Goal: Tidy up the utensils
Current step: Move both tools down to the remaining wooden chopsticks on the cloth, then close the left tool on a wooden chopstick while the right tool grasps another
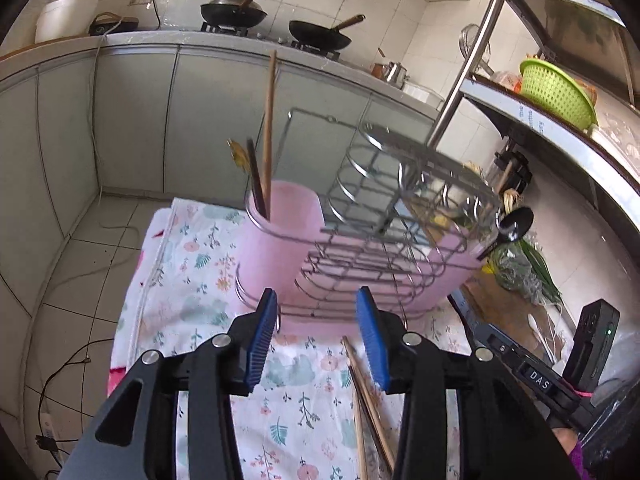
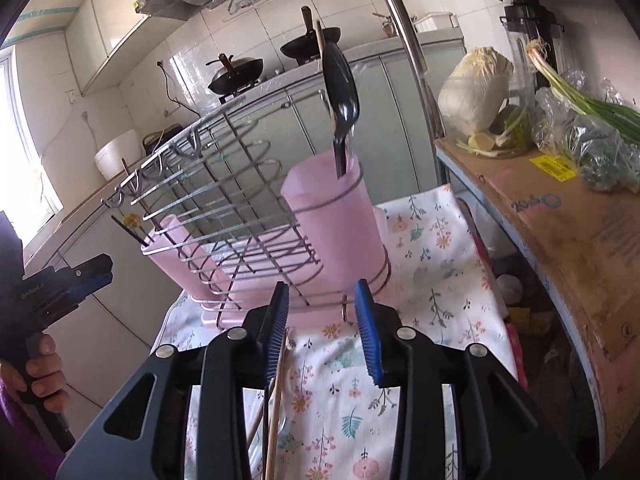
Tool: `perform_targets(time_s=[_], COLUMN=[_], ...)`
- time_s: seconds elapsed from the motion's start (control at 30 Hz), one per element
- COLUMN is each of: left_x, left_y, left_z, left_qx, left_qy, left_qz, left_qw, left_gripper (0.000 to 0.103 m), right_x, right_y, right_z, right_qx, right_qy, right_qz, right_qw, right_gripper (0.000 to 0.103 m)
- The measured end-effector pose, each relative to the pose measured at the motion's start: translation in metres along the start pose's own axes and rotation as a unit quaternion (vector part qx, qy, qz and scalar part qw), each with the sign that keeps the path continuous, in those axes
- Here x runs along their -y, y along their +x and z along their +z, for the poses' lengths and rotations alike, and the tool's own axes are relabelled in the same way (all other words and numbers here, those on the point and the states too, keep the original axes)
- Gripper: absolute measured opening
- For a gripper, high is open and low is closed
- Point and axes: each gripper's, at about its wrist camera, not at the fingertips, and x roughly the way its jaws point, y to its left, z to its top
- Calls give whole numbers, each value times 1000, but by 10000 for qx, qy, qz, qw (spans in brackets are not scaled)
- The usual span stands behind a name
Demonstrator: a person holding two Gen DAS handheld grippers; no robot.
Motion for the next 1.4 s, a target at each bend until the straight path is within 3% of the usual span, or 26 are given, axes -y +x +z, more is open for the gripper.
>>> perform_targets(time_s=[0.13,0.33,0.6,0.7,0.87,1.13,1.4], left_x=[7,13,18,23,27,7,-14], left_y=[28,77,135,150,162,142,98], left_z=[-25,-51,-64,-65,-67,-54,-25], left_qx=[-618,-1494,-2130,-2219,-2246,-2135,-1800], left_qy=[-95,-502,-822,-748,-733,-917,-751], left_qz=[-202,-459,-351,-269,-220,-516,-611], left_qw=[9978,9864,9730,9718,9714,9713,9789], left_gripper=[40,39,33,27,6,4,4], right_x=[5,9,17,20,22,17,-20], right_y=[6,11,21,25,33,47,81], right_z=[-16,-33,-43,-45,-47,-47,-37], right_qx=[-301,-621,-957,-1039,-1163,-1408,-1849], right_qy=[75,102,134,188,231,250,-34], right_qz=[16,71,160,185,191,283,501], right_qw=[9995,9980,9952,9942,9928,9893,9815], right_gripper=[35,35,35,35,35,35,35])
